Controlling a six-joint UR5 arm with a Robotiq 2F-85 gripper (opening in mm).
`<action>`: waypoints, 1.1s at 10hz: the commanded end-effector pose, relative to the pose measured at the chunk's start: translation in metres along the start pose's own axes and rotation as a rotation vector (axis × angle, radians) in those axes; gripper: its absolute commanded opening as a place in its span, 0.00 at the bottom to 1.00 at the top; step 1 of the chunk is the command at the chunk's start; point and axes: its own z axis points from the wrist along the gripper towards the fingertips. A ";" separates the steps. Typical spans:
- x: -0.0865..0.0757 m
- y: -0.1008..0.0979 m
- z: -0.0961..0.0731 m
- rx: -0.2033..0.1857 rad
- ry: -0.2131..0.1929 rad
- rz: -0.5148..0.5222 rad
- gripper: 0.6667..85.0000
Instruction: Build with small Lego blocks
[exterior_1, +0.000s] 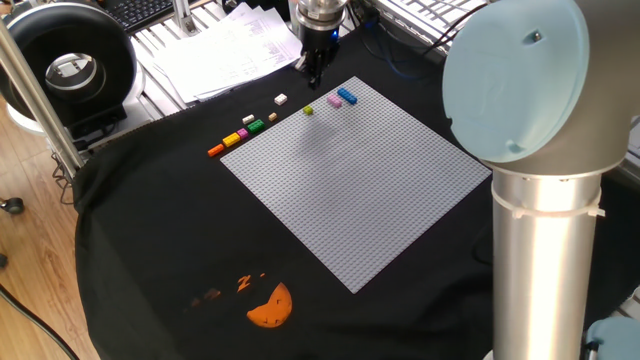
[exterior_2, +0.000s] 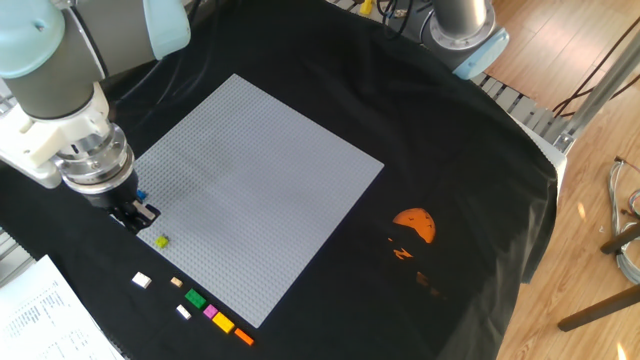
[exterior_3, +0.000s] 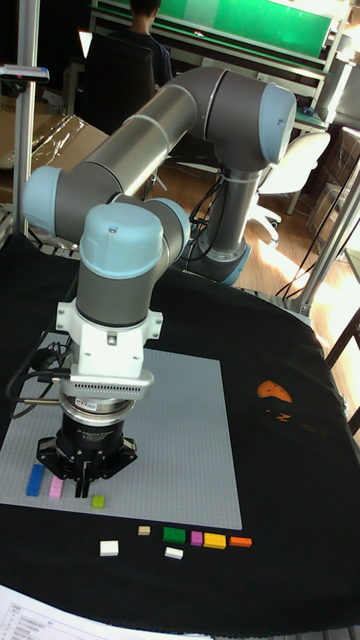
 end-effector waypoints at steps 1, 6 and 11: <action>-0.001 0.000 -0.001 -0.007 -0.005 0.007 0.13; -0.001 0.002 0.000 -0.012 -0.004 0.010 0.12; -0.019 0.014 0.011 -0.017 -0.049 -0.143 0.23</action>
